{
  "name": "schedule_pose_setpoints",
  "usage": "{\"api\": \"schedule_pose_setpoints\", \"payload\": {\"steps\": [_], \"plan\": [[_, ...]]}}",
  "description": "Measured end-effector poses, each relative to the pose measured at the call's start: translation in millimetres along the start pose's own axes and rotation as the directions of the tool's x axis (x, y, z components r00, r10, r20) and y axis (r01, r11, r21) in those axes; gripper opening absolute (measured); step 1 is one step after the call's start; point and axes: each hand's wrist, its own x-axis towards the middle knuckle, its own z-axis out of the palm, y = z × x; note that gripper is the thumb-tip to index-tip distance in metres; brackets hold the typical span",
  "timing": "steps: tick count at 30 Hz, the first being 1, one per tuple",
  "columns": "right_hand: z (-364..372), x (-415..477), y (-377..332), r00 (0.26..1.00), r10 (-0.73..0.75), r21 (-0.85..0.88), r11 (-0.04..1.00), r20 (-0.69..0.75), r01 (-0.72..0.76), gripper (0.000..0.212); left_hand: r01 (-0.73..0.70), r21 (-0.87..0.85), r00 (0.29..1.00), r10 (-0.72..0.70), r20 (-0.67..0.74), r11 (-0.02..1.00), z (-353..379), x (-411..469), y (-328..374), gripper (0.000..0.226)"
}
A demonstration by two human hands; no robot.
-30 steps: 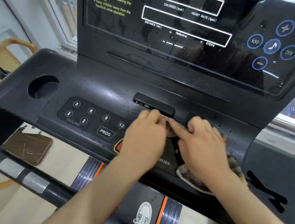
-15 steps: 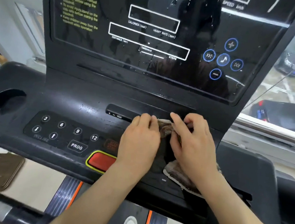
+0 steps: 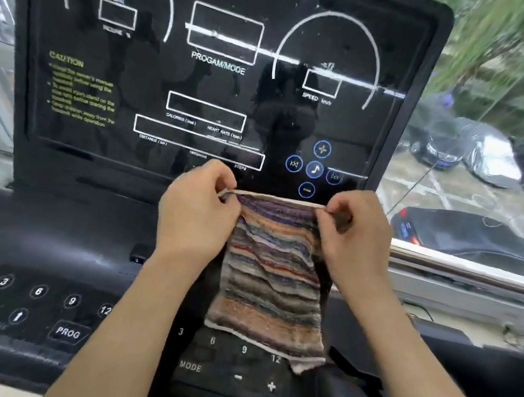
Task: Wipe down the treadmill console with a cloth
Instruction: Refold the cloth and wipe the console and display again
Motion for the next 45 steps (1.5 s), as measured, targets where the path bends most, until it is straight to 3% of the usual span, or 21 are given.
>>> {"api": "schedule_pose_setpoints", "payload": {"steps": [2,4,6,8,13,17,24,29,35,39,45], "plan": [[13,1,-3,0.987,-0.109,-0.086,0.991,-0.121,0.099,0.009,-0.117,0.095,0.981,0.130,-0.142,0.989,7,5,7,0.023],[27,-12,-5,0.972,-0.185,-0.146,0.975,-0.142,0.164,0.008,-0.276,0.092,0.941,0.288,-0.175,0.957,23,-8,11,0.019],[38,-30,0,0.964,-0.251,-0.179,0.956,-0.086,0.232,0.019,-0.438,0.042,0.890,0.440,-0.119,0.898,47,-28,7,0.011],[43,-48,11,0.941,-0.339,-0.282,0.901,0.019,0.330,0.034,-0.488,0.008,0.870,0.488,-0.066,0.873,68,-41,-3,0.015],[42,-27,23,0.933,-0.310,-0.426,0.831,0.182,0.359,0.057,-0.591,0.095,0.801,0.597,-0.044,0.801,79,-24,-9,0.031],[28,51,9,0.949,-0.286,-0.486,0.816,0.130,0.312,0.058,-0.552,0.242,0.821,0.571,-0.009,0.798,70,28,27,0.053],[-8,186,-15,0.962,-0.271,-0.549,0.809,-0.031,0.210,0.060,-0.553,0.354,0.774,0.622,-0.118,0.754,46,135,115,0.052],[6,137,-3,0.973,-0.205,-0.521,0.845,-0.107,0.120,0.059,-0.567,0.379,0.766,0.638,-0.084,0.731,63,104,98,0.052],[22,18,41,0.996,-0.080,-0.529,0.847,-0.033,0.050,0.060,-0.653,0.368,0.736,0.669,0.103,0.662,100,10,44,0.059],[10,42,32,0.997,-0.035,-0.574,0.819,-0.071,-0.012,0.059,-0.681,0.361,0.710,0.694,0.116,0.637,92,31,61,0.062],[-20,133,6,0.969,-0.111,-0.619,0.783,-0.220,-0.051,0.049,-0.677,0.375,0.681,0.733,-0.008,0.633,74,106,120,0.053]]}}
